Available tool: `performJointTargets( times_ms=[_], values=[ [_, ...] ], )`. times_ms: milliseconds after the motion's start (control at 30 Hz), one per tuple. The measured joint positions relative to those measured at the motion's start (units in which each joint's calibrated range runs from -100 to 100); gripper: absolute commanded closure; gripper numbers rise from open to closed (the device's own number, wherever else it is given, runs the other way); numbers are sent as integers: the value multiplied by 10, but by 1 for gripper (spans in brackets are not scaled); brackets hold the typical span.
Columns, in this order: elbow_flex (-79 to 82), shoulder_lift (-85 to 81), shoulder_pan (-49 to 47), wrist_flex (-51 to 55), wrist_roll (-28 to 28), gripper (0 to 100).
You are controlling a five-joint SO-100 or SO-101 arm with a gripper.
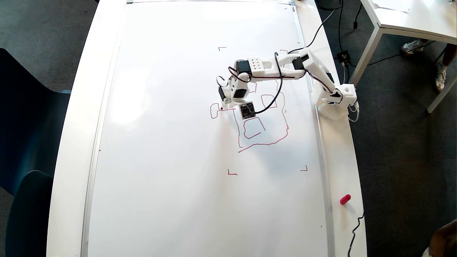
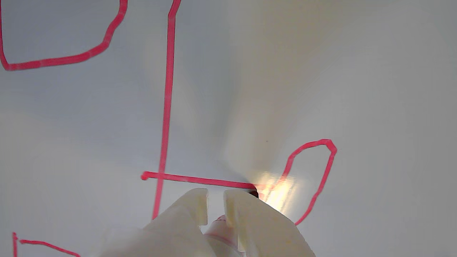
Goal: Draw on a whiteboard a robot head using a pen attached to the gripper
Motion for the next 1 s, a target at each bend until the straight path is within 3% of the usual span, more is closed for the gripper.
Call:
performJointTargets(
  times_ms=[200, 433, 900, 1000],
  values=[
    [33, -119, 10, -1, -55, 99],
    [238, -369, 7, 0, -122, 99],
    [803, -962, 23, -199, -126, 99],
    [862, -1027, 32, -247, -126, 99]
  ],
)
